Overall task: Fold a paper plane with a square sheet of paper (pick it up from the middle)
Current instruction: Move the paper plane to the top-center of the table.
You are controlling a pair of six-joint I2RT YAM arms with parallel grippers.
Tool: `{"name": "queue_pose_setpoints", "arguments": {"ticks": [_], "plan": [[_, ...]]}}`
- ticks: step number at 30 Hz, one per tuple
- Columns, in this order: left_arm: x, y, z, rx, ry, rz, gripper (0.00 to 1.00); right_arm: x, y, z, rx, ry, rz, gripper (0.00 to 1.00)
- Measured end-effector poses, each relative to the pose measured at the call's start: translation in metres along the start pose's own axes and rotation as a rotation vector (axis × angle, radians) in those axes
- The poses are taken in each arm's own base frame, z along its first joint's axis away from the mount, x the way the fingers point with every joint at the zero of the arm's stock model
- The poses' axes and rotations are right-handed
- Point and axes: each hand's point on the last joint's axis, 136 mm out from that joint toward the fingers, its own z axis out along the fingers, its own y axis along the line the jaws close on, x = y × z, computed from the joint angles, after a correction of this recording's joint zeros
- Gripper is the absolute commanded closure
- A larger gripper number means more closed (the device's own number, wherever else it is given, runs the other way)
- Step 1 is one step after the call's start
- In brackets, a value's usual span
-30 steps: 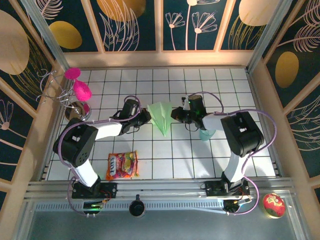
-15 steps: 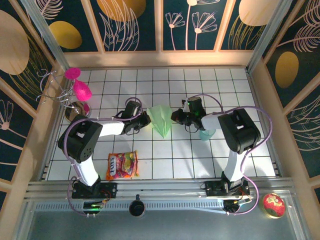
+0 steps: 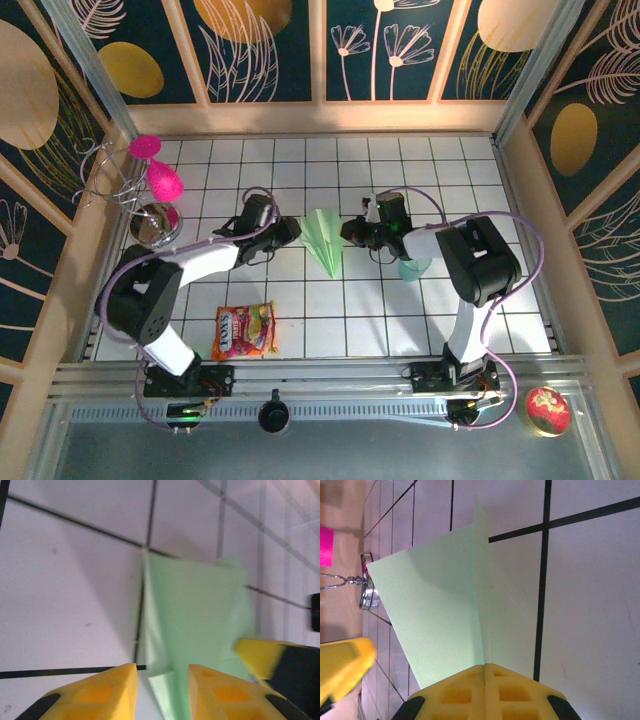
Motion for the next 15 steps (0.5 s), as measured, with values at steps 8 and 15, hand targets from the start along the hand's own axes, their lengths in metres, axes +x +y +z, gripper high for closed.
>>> {"name": "queue_pose_setpoints", "arguments": {"ticks": [8,15], "plan": [[0.031,-0.025,-0.001,0.079,0.055,-0.004,0.63,-0.002,0.008,0.000,-0.037,-0.005,0.005,0.97],[0.057,-0.006,0.022,0.037,0.140,-0.030,0.61,-0.002,0.010,0.000,-0.044,0.000,0.003,0.97]]}}
